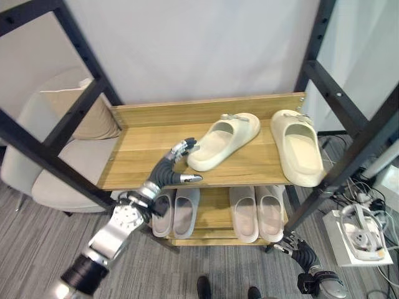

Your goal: Arrange the slippers neatly on the shoe rack.

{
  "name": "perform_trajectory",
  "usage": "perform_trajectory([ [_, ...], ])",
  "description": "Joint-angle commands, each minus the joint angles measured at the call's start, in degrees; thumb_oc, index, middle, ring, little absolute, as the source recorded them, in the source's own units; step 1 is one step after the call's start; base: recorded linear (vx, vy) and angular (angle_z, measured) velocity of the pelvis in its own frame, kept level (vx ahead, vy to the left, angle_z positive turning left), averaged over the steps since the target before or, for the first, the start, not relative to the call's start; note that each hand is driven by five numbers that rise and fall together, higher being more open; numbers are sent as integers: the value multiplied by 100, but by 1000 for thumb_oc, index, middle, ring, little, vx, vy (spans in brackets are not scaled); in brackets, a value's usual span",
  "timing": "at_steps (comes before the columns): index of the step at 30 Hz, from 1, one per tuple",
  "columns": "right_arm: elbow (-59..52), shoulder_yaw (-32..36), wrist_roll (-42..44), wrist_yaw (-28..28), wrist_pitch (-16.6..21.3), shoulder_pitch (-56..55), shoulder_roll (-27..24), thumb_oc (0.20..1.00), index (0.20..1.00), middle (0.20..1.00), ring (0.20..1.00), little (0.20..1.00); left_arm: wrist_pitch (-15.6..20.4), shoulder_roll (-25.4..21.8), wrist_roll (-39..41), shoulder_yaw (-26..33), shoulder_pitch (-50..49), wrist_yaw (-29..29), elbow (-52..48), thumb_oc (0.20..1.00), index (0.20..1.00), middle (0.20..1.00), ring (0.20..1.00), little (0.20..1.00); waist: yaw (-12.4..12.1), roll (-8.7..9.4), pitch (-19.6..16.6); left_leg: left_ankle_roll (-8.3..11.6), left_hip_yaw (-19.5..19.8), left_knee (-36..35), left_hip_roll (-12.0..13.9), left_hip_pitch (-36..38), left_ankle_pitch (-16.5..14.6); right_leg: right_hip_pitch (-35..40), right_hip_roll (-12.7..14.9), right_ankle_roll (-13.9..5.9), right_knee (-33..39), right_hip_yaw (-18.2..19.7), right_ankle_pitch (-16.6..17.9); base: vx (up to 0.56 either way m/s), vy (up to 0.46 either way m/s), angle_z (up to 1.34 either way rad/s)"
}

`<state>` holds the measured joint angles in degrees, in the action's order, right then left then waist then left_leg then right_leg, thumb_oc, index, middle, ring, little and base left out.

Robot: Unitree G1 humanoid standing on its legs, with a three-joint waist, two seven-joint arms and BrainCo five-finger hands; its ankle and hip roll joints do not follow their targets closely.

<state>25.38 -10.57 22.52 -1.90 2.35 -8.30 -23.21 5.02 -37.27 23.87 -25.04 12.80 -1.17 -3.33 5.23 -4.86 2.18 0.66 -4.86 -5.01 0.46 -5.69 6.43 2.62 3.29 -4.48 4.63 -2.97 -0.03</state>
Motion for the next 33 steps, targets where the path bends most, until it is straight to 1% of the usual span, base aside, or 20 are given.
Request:
perform_trajectory([
  [1,-486,-4,117,98,183,19,64,1000,1000,1000,1000,1000,-87,-38,247,100,1154,-96,507,1000,1000,1000,1000,1000,140,189,87,171,27,1,162,580,-754,-258,267,-316,37,-110,173,11,5,-3],
  [6,-626,-55,32,41,142,-160,113,1000,1000,1000,1000,1000,-199,133,346,-26,1100,-272,223,1000,1000,1000,1000,1000,157,204,57,162,-11,1,158,586,-772,-265,273,-325,37,-95,188,5,4,-5],
  [9,-679,-62,-2,7,122,-226,134,1000,1000,1000,1000,1000,-236,391,280,-141,1228,-273,298,1000,1000,1000,1000,1000,187,209,42,161,-15,1,158,590,-776,-259,279,-325,37,-92,182,0,0,0],
  [10,-680,-59,-2,7,121,-227,133,1000,1000,1000,1000,1000,-234,394,280,-144,1232,-272,302,1000,1000,1000,1000,1000,185,207,42,161,-15,1,158,590,-776,-259,279,-325,37,-93,182,0,0,0],
  [11,-714,-55,3,21,114,-230,154,1000,1000,1000,1000,1000,-240,672,215,-274,1463,-182,477,1000,1000,1000,1000,1000,217,210,39,157,-11,1,151,585,-771,-261,286,-325,37,-95,182,0,0,0],
  [14,-715,-60,18,63,114,-192,175,1000,1000,1000,1000,1000,-241,925,209,-358,1658,-64,629,1000,1000,1000,1000,1000,249,212,43,154,-15,1,150,581,-768,-275,288,-326,37,-74,189,1,-1,-1],
  [20,-665,-109,35,165,91,-172,237,1000,1000,1000,1000,1000,-252,1493,526,-542,1877,126,804,1000,1000,1000,1000,1000,308,203,58,140,-45,1,148,586,-775,-305,288,-327,37,-39,199,0,0,-1],
  [21,-643,-132,50,212,84,-154,269,1000,1000,1000,1000,1000,-260,1674,644,-587,1907,204,873,1000,1000,1000,1000,1000,333,205,62,135,-60,1,151,595,-782,-312,290,-323,37,-26,198,0,0,0],
  [22,-643,-131,51,212,84,-154,268,1000,1000,1000,1000,1000,-258,1676,644,-588,1909,204,876,1000,1000,1000,1000,1000,332,204,63,135,-61,1,151,596,-782,-311,289,-323,37,-25,198,0,0,0],
  [26,-610,-176,111,320,68,-48,299,1000,1000,1000,1000,1000,-267,1953,788,-615,1941,402,966,1000,1000,1000,1000,1000,355,212,71,132,-67,1,157,603,-782,-313,289,-318,37,-3,191,3,-7,-8],
  [28,-592,-197,124,336,69,-13,301,1000,1000,1000,1000,1000,-269,1985,802,-622,1949,440,981,1000,1000,1000,1000,1000,354,212,76,131,-67,1,158,605,-782,-312,287,-317,37,0,192,1,-8,-5],
  [29,-534,-263,178,413,55,96,332,1000,1000,1000,1000,1000,-271,2098,963,-599,1870,538,983,1000,1000,1000,1000,1000,349,227,85,129,-85,1,161,610,-779,-308,282,-304,37,15,189,0,0,0],
  [33,-505,-337,187,500,53,209,357,1000,1000,1000,1000,1000,-267,2117,1036,-510,1757,612,936,1000,1000,1000,1000,1000,343,247,93,129,-102,1,172,623,-785,-308,272,-291,37,38,183,-1,-11,-3],
])
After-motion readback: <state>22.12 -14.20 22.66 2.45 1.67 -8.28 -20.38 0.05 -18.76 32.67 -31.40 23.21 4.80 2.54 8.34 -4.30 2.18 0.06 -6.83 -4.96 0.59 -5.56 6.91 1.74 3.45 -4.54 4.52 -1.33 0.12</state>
